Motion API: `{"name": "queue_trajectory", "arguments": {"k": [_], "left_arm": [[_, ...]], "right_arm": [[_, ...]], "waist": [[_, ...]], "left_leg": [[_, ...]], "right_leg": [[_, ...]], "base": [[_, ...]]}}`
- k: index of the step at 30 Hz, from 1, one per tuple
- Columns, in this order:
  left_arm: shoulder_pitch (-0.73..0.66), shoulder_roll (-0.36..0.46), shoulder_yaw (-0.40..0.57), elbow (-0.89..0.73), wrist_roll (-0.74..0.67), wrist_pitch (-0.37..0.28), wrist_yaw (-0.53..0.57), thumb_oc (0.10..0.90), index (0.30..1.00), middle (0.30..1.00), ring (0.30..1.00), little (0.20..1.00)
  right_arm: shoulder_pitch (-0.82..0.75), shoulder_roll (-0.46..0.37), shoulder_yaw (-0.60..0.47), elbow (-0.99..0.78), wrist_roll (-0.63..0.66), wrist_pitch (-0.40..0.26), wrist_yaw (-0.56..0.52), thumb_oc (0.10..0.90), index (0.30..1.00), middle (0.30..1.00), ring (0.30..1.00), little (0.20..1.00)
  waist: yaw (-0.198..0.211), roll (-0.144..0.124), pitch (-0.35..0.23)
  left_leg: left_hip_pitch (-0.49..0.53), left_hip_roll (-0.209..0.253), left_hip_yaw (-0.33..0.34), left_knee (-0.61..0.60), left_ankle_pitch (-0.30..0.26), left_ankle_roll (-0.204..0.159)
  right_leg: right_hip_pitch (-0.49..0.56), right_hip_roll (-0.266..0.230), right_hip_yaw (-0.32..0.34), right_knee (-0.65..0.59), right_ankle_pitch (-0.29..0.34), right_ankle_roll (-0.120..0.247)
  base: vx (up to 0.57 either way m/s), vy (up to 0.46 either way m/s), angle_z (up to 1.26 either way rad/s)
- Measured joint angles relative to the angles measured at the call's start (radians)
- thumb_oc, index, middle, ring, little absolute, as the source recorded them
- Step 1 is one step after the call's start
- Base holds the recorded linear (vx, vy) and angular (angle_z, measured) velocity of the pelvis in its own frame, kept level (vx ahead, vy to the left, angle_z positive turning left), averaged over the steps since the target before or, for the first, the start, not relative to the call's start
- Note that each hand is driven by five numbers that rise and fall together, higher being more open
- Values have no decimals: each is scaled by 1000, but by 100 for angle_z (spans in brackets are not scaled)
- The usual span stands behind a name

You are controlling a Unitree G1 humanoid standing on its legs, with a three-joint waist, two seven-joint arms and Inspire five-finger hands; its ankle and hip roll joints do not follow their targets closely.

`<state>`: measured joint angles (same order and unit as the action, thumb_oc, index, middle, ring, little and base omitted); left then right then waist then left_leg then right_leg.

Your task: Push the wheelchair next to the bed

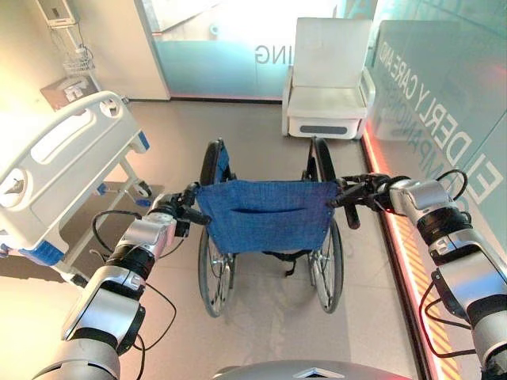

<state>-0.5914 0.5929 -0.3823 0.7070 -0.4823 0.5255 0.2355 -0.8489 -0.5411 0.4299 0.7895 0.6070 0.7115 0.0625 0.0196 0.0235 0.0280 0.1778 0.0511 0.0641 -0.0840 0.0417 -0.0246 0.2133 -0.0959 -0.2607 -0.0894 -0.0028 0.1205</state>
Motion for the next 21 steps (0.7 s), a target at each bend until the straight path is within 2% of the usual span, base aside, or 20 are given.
{"name": "queue_trajectory", "arguments": {"k": [2,4,7,9,10,11,14,21], "left_arm": [[10,-1,7,-3,8,-13,5,800,900,900,900,900],[15,-2,7,-3,11,-19,7,800,900,900,900,900],[40,-1,18,-21,19,-38,13,800,900,900,900,900],[49,-3,18,-24,28,-51,17,800,900,900,900,900],[51,-3,18,-27,31,-52,17,800,900,900,900,900],[59,-4,18,-38,40,-55,20,800,900,900,900,900],[59,-12,18,-42,60,-56,25,800,900,900,900,900],[59,-34,16,-44,132,-76,20,800,900,900,900,900]], "right_arm": [[36,4,-40,-3,197,-27,-118,800,900,900,900,900],[66,11,-69,-14,271,-46,-171,800,900,900,900,900],[101,14,-75,-50,252,-73,-180,800,900,900,900,900],[113,21,-72,-75,99,-75,-143,800,900,900,900,900],[114,24,-72,-79,61,-75,-134,800,900,900,900,900],[114,28,-66,-90,-51,-75,-93,800,900,900,900,900],[101,36,-47,-90,-228,-75,-16,800,900,900,900,900],[32,61,91,-87,-550,-32,81,800,900,900,900,900]], "waist": [[-3,2,0],[-4,5,0],[-6,10,-1],[-6,15,-2],[-5,15,-2],[-5,16,-2],[-2,16,-2],[3,15,-2]], "left_leg": [[0,0,1,-1,0,-1],[0,0,1,-1,1,-1],[0,0,4,-2,1,-1],[0,1,4,-2,1,-1],[0,1,4,-2,1,-1],[-1,1,4,-2,1,-1],[-1,1,3,-2,1,-1],[-5,1,-1,-1,2,-2]], "right_leg": [[0,0,0,0,0,0],[-1,0,1,0,0,0],[-2,0,1,-3,0,0],[-3,0,1,-4,0,0],[-3,0,1,-4,0,0],[-3,0,1,-4,0,0],[-2,0,0,-4,0,0],[-4,1,-1,-4,0,0]], "base": [[0,0,0],[0,0,0],[0,0,0],[0,0,0],[0,0,0],[0,0,0],[0,0,0],[0,0,0]]}}
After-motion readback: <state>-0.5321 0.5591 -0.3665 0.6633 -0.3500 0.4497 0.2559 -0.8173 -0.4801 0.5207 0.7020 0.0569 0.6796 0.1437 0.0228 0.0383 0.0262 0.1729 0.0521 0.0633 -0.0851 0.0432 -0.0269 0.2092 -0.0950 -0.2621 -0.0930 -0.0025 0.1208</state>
